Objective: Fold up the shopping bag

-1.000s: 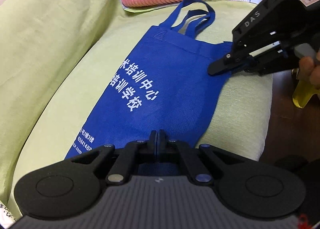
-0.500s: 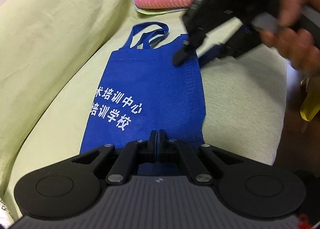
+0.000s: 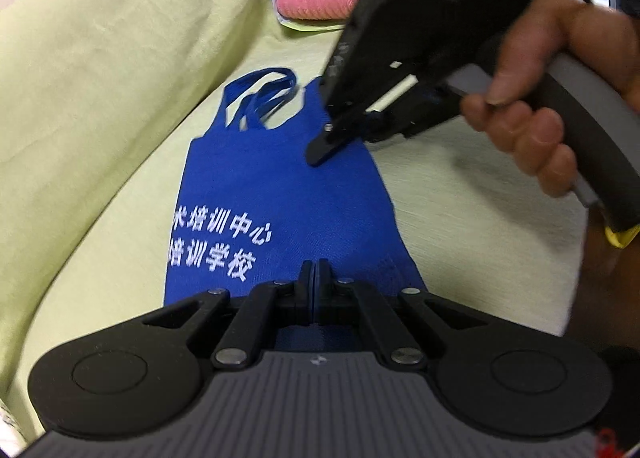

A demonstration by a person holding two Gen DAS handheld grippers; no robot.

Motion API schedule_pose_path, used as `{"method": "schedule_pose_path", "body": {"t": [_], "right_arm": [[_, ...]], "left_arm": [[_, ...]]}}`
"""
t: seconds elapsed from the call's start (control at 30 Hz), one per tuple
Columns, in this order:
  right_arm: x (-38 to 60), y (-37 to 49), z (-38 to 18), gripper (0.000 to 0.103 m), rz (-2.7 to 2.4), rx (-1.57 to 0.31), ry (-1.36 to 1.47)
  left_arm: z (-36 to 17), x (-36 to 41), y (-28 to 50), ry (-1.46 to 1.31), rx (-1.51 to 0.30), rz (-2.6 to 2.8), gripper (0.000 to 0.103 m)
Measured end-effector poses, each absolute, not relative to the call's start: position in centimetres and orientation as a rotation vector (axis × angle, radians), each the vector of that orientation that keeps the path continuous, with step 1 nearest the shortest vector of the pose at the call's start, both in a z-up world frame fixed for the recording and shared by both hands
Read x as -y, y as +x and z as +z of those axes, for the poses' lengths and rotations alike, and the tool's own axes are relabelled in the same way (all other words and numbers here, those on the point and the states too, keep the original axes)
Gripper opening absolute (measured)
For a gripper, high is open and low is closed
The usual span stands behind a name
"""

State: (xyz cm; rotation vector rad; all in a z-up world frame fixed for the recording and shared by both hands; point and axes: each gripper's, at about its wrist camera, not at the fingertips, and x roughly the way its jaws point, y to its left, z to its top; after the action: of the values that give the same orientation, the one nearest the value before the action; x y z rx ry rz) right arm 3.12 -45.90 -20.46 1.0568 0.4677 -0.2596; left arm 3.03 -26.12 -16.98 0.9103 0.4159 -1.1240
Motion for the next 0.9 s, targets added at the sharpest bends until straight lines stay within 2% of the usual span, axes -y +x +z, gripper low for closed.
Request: {"method": "schedule_pose_path", "body": {"t": [0.27,0.53,0.63,0.67,0.83,0.9], "right_arm": [[50.6,11.4,-17.5,0.002,-0.306,-0.507,0.845],[52.9,15.9,-17.3,0.004,-0.358,-0.606,0.637],[51.8,15.0,-16.8,0.020,-0.359,-0.609,0.543],[51.6,14.6,-16.3,0.031,-0.378,-0.615,0.518],[47.3,8.9,-12.5,0.029,-0.368,-0.464,0.349],[44.7,6.6,-12.0,0.013,-0.238,-0.445,0.340]], "left_arm": [[-15.6,31.3,9.0,0.956,-0.461,-1.173,0.000],[-16.0,30.2,11.2,1.012,-0.433,-1.238,0.000],[-16.3,30.2,11.0,1.002,-0.424,-1.231,0.000],[-16.3,30.2,11.0,1.002,-0.424,-1.228,0.000],[-16.6,30.2,10.9,1.008,-0.415,-1.226,0.000],[-16.7,30.4,11.0,1.002,-0.419,-1.227,0.000]]}}
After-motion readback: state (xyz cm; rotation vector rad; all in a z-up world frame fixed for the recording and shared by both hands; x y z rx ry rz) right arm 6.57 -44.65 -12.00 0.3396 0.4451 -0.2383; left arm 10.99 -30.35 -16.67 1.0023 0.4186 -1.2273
